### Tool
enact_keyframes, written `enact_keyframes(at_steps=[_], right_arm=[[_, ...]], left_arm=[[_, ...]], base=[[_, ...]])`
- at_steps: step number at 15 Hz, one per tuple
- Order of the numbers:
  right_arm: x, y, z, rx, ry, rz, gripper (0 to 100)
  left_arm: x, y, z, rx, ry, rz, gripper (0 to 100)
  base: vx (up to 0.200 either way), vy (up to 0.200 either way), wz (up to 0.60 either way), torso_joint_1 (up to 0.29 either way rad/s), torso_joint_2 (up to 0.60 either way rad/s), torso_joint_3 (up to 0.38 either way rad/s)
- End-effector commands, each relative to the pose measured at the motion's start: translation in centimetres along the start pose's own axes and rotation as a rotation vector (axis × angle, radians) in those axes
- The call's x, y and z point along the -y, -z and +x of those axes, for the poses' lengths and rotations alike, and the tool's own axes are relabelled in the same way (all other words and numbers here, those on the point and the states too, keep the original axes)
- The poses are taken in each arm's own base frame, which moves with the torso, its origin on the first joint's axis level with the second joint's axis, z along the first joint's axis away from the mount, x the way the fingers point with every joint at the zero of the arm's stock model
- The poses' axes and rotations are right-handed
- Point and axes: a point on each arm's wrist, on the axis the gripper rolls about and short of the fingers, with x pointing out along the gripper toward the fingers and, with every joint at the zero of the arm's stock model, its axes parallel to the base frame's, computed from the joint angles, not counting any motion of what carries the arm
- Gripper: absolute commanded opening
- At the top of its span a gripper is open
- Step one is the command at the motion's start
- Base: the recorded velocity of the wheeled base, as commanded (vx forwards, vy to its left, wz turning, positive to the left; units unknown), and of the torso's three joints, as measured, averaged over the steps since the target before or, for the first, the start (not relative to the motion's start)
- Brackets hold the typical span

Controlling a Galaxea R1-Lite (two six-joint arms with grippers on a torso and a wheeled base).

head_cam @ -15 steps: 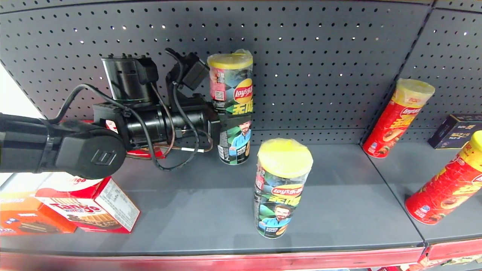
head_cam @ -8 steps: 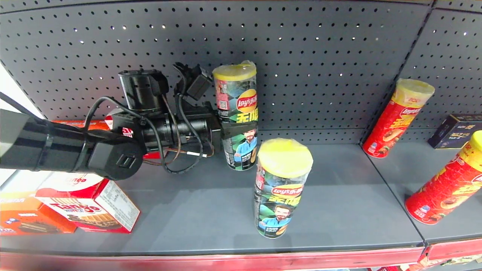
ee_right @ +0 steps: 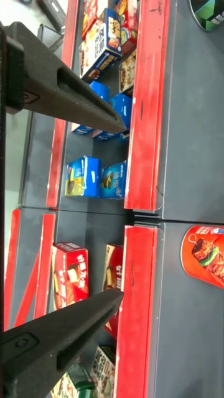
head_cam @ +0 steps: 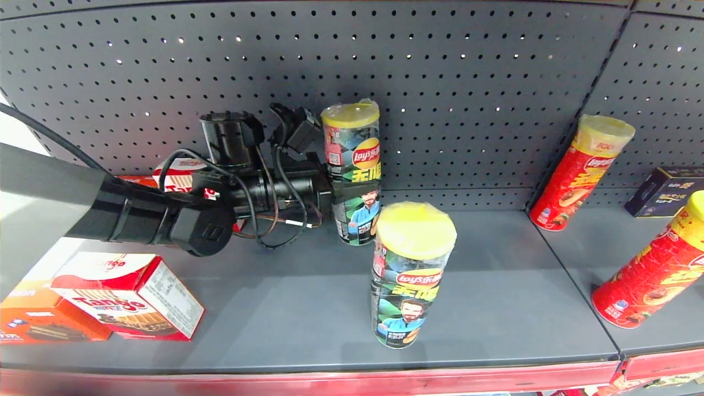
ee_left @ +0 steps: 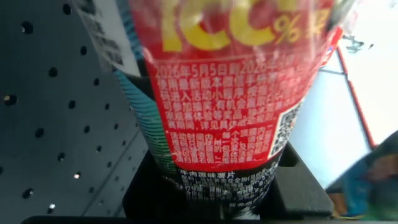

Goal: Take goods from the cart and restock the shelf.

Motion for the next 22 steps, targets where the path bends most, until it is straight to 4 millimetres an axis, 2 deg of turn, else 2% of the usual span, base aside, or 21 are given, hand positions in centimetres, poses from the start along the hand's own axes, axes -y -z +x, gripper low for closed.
enact_keyframes(at_steps=[1,13,22], right_arm=[[0.0,0.0,0.0,-0.002,-0.001,-0.001,100],[0.0,0.0,0.0,-0.003,0.0,-0.001,100],[0.0,0.0,0.0,-0.003,-0.001,-0.001,100]], left_arm=[[-0.5,1.1,0.7,-0.01,0.004,0.015,0],[-1.4,3.2,2.3,-0.001,0.01,0.053,0],[-1.5,3.9,2.7,-0.008,0.017,0.096,0]], base=[[0.0,0.0,0.0,0.0,0.0,0.0],[0.0,0.0,0.0,0.0,0.0,0.0],[0.0,0.0,0.0,0.0,0.0,0.0]])
